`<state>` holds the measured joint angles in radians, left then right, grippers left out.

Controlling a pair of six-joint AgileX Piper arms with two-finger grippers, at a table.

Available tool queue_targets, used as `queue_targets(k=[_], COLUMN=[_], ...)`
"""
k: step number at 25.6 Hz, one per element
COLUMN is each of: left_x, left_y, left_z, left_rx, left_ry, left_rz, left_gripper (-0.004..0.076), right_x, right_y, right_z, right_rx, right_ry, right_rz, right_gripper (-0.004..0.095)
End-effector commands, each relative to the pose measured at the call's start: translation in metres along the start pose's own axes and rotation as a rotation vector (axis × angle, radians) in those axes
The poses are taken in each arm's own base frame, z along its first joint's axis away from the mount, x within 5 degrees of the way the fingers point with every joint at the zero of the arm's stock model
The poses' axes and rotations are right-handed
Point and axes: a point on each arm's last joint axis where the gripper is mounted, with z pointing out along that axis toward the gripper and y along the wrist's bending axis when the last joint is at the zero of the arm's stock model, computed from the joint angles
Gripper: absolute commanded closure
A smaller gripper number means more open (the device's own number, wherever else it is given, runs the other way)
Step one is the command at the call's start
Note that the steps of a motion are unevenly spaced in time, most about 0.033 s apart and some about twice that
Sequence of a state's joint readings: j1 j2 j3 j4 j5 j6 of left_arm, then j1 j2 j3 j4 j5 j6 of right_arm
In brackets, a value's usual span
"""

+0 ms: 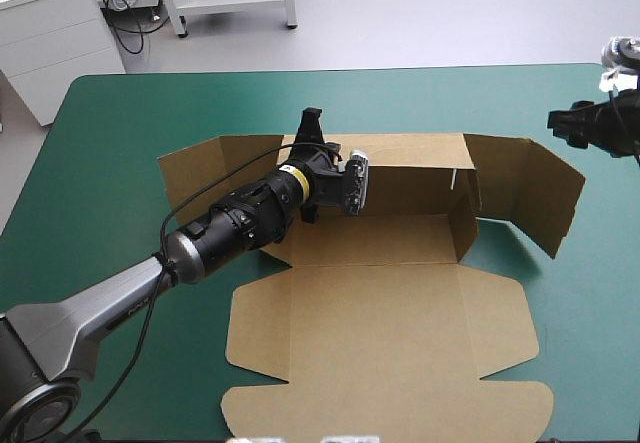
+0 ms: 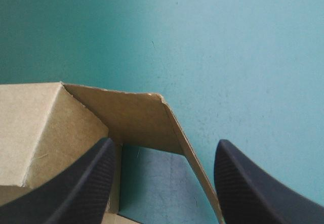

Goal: Fold the box

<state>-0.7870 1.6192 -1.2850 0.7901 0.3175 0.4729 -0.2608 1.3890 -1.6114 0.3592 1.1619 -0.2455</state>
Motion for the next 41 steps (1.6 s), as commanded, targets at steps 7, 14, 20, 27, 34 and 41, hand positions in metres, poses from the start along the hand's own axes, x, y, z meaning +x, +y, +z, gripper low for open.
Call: queue_targets(k=[7, 14, 20, 27, 34, 41], left_x=[-0.007, -0.019, -0.016, -0.014, -0.015, -0.015], left_y=[0.012, 0.0, -0.005, -0.013, -0.013, -0.013], left_z=[-0.01, -0.01, -0.009, -0.005, -0.005, -0.005], left_rx=[-0.111, -0.096, -0.156, -0.179, -0.175, -0.179], left_ry=[0.02, -0.01, 0.018, 0.058, 0.052, 0.051], left_rz=[-0.083, -0.093, -0.078, -0.053, -0.057, -0.047], left_gripper=[0.0756, 0.0756, 0.0756, 0.0756, 0.0756, 0.0756], right_x=[-0.049, -0.066, -0.08, -0.076, -0.069, -0.056], right_y=[-0.004, -0.006, 0.012, 0.005, 0.002, -0.001], right_z=[0.003, 0.043, 0.081, 0.131, 0.141, 0.153], right_rx=[-0.029, -0.064, -0.045, 0.012, 0.012, 0.008], right_ry=[-0.098, -0.073, -0.038, 0.078, 0.154, 0.219], right_rz=[-0.023, -0.028, -0.115, -0.12, -0.118, -0.104], right_gripper=[0.0376, 0.0376, 0.0376, 0.0377, 0.0379, 0.04])
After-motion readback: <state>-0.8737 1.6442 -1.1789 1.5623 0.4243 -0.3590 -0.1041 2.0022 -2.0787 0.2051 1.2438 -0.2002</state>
